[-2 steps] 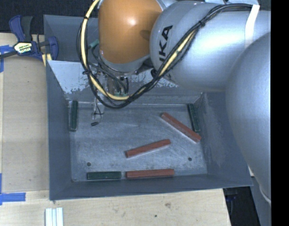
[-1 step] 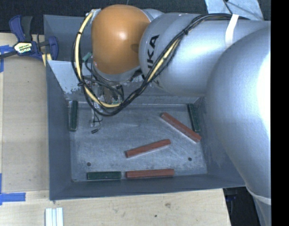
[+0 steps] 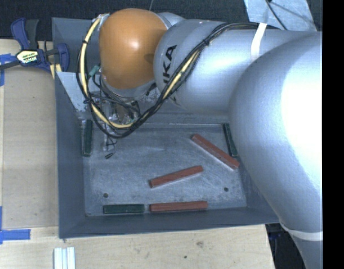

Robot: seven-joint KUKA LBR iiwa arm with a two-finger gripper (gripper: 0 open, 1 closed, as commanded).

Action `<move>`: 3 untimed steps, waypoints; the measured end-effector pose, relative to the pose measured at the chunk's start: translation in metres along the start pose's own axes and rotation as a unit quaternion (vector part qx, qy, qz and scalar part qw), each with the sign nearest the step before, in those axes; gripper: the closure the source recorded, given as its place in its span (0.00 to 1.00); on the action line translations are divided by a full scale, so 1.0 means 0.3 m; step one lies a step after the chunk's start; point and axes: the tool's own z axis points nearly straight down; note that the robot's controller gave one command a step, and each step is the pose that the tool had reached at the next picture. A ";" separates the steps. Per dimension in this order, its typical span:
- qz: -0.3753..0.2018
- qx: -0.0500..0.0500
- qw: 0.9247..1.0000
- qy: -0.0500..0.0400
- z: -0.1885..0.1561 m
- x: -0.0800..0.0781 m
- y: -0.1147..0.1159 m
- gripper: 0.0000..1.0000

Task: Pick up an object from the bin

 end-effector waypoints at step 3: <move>-0.346 0.000 0.938 -0.001 0.295 0.000 0.001 1.00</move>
Offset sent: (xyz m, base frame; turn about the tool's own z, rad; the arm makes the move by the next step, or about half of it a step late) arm 0.0013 -0.0046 -0.0897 -0.4315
